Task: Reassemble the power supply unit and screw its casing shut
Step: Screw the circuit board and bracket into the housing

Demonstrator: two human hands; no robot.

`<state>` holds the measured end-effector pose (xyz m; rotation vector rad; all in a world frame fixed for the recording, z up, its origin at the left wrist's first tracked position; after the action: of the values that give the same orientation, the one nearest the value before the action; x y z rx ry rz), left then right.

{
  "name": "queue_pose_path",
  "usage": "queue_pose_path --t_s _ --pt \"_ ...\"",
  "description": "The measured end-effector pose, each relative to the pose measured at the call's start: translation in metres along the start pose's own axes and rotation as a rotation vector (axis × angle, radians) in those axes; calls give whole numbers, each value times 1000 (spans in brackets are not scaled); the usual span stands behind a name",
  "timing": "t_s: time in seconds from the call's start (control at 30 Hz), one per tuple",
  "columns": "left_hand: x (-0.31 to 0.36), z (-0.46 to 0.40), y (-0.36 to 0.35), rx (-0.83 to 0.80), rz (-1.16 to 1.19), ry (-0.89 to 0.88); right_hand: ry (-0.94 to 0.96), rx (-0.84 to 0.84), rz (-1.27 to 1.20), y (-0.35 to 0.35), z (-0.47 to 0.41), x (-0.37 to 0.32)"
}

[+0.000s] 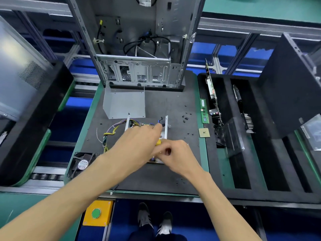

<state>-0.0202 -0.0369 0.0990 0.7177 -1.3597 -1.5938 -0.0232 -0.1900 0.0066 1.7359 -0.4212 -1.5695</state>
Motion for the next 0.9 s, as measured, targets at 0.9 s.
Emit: queue_pose_path --t_s 0.9 --pt "1 20 -10 -22 164 -137 -88 -145 16 -10 4 -16"
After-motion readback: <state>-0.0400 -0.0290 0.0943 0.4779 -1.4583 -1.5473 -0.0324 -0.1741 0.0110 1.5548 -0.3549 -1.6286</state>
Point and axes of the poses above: each hand's wrist, its own z-axis away from the middle knuckle, its own y-axis out of the back of the hand, x = y × z, the point moved 1 cm from there along -z, towards the middle knuckle, and after that the axes turned 4 degrees about -y, right-handed, at the moved point
